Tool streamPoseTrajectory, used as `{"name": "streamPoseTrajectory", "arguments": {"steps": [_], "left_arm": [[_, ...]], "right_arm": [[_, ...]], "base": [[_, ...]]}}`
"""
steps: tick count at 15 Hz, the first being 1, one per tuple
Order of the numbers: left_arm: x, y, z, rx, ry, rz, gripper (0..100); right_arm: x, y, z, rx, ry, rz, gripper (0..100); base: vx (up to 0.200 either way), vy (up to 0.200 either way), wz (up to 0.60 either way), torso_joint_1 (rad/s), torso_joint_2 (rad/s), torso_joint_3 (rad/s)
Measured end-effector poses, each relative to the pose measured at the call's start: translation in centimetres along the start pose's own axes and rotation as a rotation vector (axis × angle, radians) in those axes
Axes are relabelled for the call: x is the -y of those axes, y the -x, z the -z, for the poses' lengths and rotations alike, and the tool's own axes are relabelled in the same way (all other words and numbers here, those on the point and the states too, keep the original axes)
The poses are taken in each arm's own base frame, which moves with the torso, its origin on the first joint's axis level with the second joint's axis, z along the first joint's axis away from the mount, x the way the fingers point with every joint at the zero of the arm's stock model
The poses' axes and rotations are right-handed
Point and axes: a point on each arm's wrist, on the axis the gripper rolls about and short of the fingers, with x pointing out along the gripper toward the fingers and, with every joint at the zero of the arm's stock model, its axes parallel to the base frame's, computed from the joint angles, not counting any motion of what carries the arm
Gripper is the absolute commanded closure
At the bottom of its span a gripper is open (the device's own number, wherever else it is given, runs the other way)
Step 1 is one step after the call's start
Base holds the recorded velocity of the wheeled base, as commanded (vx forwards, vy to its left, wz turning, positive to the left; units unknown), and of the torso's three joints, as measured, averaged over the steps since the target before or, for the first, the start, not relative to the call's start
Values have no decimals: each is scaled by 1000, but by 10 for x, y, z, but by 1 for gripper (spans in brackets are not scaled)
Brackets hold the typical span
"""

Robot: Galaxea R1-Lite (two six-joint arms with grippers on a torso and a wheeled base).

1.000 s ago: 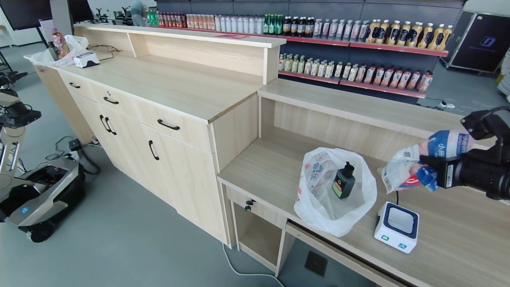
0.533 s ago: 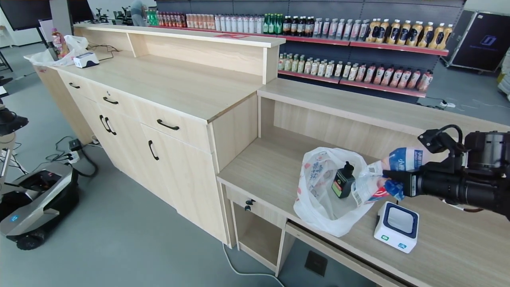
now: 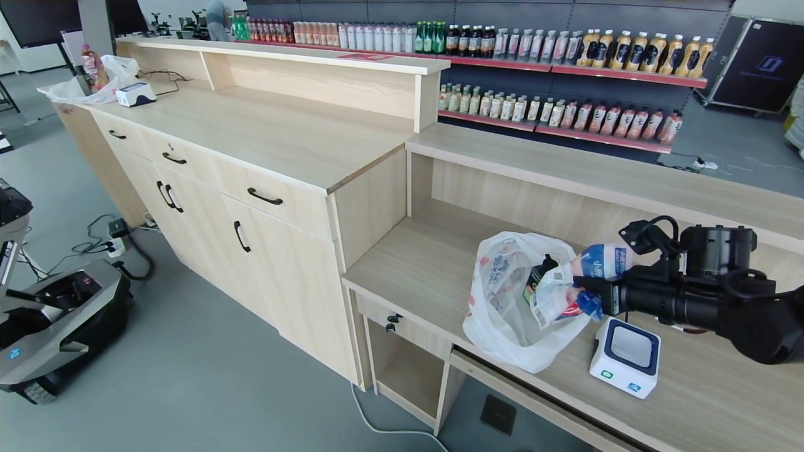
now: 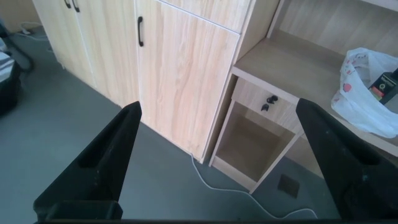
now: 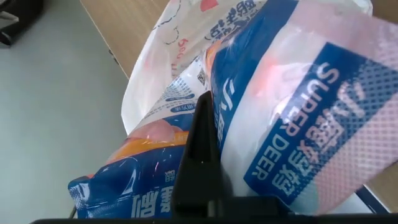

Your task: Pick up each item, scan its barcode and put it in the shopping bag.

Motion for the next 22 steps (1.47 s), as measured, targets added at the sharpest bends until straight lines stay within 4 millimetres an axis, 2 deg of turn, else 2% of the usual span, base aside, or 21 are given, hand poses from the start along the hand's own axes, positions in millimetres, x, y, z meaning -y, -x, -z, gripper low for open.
{"name": "streamPoseTrajectory", "arguments": {"steps": [6, 13, 22], "left_arm": [[0, 0, 0, 0, 0, 0, 0], [0, 0, 0, 0, 0, 0, 0], [0, 0, 0, 0, 0, 0, 0]], "right_arm": [[10, -32, 4, 20, 45, -42, 100], [22, -66, 17, 6, 77, -49, 100], [22, -87, 34, -13, 79, -67, 100]], "base": [[0, 0, 0, 0, 0, 0], [0, 0, 0, 0, 0, 0], [0, 0, 0, 0, 0, 0]]}}
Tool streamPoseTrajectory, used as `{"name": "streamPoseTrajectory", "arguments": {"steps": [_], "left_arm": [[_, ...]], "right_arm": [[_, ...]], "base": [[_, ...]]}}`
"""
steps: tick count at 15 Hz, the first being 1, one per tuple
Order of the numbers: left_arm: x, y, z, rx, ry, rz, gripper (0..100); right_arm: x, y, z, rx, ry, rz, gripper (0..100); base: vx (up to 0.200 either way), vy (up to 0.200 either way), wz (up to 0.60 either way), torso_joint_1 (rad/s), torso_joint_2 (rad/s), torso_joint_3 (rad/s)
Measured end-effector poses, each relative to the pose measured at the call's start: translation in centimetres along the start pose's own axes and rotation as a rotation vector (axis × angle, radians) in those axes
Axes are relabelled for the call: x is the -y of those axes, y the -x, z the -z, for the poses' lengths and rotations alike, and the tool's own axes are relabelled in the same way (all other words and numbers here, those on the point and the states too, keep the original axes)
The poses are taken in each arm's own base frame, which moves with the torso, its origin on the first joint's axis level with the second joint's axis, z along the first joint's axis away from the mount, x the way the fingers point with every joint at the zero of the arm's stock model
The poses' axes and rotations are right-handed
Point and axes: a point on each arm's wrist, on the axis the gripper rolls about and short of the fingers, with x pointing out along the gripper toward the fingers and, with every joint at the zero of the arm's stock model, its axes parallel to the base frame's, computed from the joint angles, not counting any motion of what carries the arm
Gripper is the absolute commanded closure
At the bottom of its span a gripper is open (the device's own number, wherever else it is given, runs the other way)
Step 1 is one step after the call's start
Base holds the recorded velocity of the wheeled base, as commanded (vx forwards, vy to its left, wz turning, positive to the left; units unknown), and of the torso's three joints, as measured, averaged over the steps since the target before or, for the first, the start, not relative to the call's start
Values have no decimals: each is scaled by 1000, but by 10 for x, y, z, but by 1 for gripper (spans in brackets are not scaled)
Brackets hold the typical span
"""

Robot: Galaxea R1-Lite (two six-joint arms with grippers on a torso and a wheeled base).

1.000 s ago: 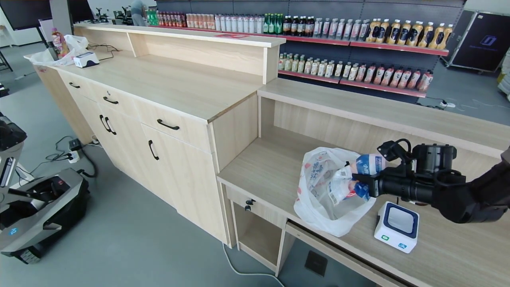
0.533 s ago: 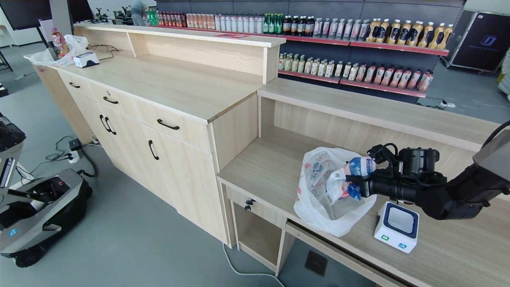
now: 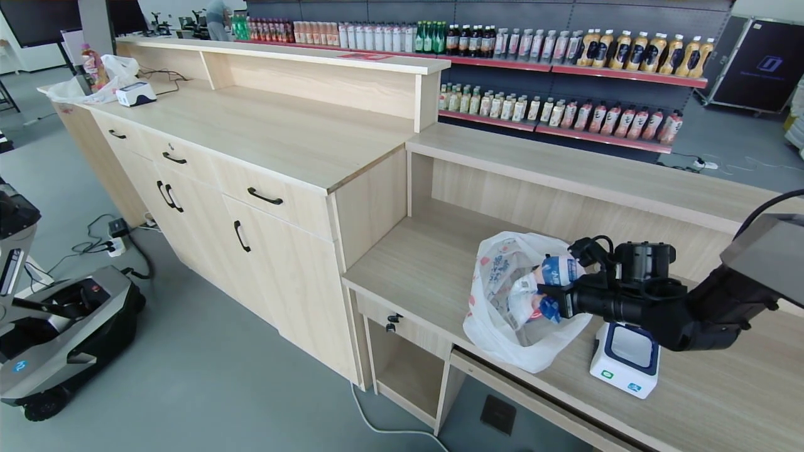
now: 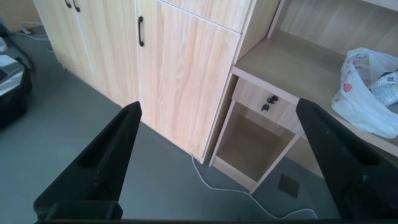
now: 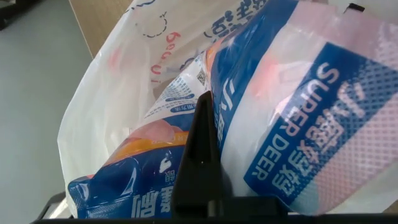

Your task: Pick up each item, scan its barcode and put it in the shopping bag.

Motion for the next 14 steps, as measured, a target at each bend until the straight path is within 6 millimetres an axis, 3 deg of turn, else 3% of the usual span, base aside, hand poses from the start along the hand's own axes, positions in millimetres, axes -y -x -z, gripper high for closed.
{"name": "streamPoseTrajectory", "arguments": {"steps": [6, 14], "left_arm": [[0, 0, 0, 0, 0, -1, 0], [0, 0, 0, 0, 0, 0, 0]], "right_arm": [[4, -12, 13, -20, -7, -4, 100], [11, -10, 21, -40, -27, 11, 100]], "base": [[0, 0, 0, 0, 0, 0], [0, 0, 0, 0, 0, 0]]}}
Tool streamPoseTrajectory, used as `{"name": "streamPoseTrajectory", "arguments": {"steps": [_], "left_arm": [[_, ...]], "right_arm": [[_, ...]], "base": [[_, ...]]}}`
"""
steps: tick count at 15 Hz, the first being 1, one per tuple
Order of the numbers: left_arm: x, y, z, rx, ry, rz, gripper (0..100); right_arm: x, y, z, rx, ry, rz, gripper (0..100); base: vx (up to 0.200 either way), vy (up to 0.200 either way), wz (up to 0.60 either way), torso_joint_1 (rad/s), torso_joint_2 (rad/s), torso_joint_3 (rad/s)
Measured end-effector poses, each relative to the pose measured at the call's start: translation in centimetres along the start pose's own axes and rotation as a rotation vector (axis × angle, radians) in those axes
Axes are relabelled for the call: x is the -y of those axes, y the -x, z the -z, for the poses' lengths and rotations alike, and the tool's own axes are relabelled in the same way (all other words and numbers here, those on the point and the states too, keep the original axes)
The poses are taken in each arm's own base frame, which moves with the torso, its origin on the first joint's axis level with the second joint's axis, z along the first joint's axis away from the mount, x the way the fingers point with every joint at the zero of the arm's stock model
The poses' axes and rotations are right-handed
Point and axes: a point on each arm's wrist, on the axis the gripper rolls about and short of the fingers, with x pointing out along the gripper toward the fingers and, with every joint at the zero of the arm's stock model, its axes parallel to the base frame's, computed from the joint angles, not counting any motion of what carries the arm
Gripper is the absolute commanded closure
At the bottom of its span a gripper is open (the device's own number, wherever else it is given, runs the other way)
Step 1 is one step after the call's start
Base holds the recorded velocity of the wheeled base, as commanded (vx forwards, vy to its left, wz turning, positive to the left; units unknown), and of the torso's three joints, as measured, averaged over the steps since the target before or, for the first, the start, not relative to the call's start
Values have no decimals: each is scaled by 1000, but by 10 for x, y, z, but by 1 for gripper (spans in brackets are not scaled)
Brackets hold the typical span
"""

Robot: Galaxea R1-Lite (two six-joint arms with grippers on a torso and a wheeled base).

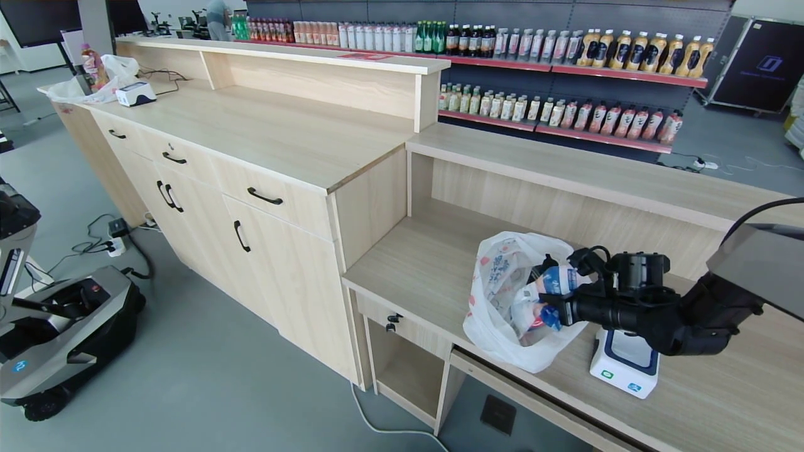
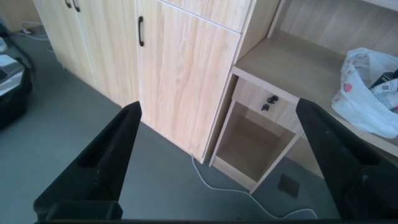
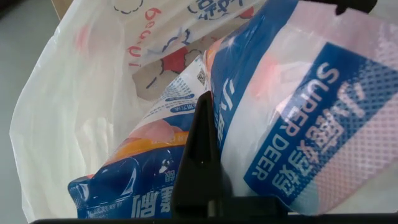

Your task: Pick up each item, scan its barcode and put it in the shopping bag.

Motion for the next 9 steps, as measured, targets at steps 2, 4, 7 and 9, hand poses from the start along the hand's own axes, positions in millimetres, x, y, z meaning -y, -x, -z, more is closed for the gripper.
{"name": "streamPoseTrajectory", "arguments": {"steps": [2, 4, 7, 9], "left_arm": [[0, 0, 0, 0, 0, 0, 0], [0, 0, 0, 0, 0, 0, 0], [0, 0, 0, 0, 0, 0, 0], [0, 0, 0, 0, 0, 1, 0]], "right_arm": [[0, 1, 2, -5, -4, 0, 0], [-1, 3, 4, -11, -8, 1, 0], [-4, 12, -7, 5, -13, 3, 0], [-7, 25, -22, 40, -4, -7, 0]], "base": [[0, 0, 0, 0, 0, 0], [0, 0, 0, 0, 0, 0], [0, 0, 0, 0, 0, 0], [0, 0, 0, 0, 0, 0]]}}
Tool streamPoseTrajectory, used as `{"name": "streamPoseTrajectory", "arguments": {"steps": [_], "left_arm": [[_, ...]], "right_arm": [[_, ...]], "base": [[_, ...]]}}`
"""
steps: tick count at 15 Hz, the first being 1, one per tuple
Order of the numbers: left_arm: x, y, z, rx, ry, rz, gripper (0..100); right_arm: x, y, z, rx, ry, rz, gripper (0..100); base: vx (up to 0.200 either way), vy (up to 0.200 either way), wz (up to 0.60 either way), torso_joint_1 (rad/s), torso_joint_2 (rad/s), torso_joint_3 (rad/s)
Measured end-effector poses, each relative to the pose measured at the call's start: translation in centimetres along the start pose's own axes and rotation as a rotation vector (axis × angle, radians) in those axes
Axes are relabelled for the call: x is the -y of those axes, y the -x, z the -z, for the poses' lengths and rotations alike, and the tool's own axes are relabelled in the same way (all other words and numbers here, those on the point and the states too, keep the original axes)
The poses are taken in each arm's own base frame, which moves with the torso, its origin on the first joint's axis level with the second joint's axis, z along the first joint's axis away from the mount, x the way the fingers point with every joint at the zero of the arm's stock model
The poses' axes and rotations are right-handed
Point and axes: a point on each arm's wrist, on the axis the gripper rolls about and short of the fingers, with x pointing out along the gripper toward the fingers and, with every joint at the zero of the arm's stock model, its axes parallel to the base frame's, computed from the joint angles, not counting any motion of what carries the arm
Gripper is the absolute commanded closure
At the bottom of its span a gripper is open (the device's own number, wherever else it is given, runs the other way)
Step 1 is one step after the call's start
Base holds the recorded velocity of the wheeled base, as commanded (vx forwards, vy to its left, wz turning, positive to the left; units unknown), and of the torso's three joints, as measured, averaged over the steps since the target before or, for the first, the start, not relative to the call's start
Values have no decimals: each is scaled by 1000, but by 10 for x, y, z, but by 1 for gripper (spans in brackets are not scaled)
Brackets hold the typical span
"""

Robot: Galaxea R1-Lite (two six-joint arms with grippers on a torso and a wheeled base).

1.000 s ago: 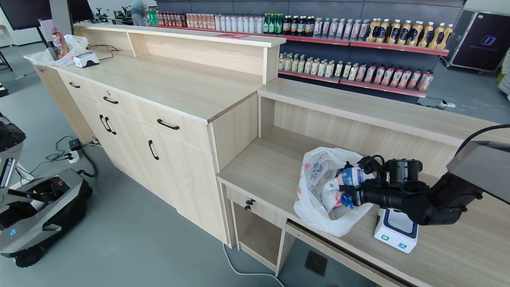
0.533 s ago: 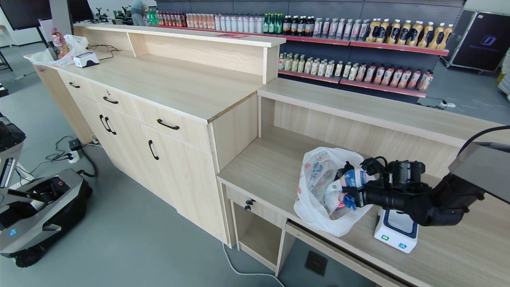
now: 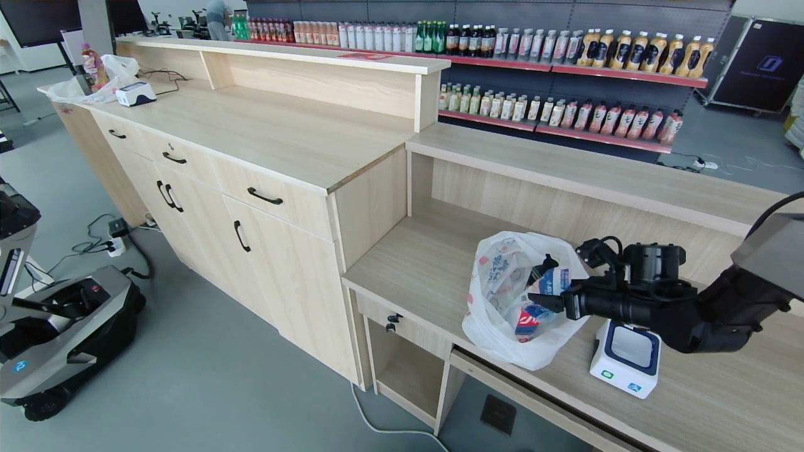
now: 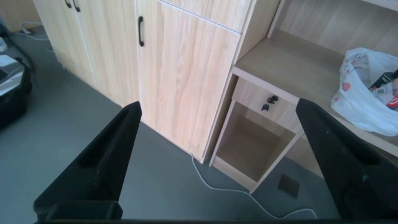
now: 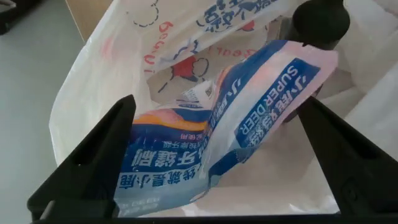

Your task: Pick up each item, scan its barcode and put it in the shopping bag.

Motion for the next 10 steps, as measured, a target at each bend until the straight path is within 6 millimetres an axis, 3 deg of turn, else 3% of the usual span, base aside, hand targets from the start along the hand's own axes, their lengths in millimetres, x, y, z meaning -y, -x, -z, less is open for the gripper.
{"name": "streamPoseTrajectory", "arguments": {"steps": [6, 8, 10], "left_arm": [[0, 0, 0, 0, 0, 0, 0], [0, 0, 0, 0, 0, -1, 0], [0, 0, 0, 0, 0, 0, 0]], "right_arm": [[-10, 64, -65, 177, 110, 50, 0], [-14, 95, -71, 197, 186, 98, 0], [-14, 127, -71, 195, 311, 185, 0]], "base": [[0, 0, 0, 0, 0, 0], [0, 0, 0, 0, 0, 0], [0, 0, -600, 2, 2, 0]]}}
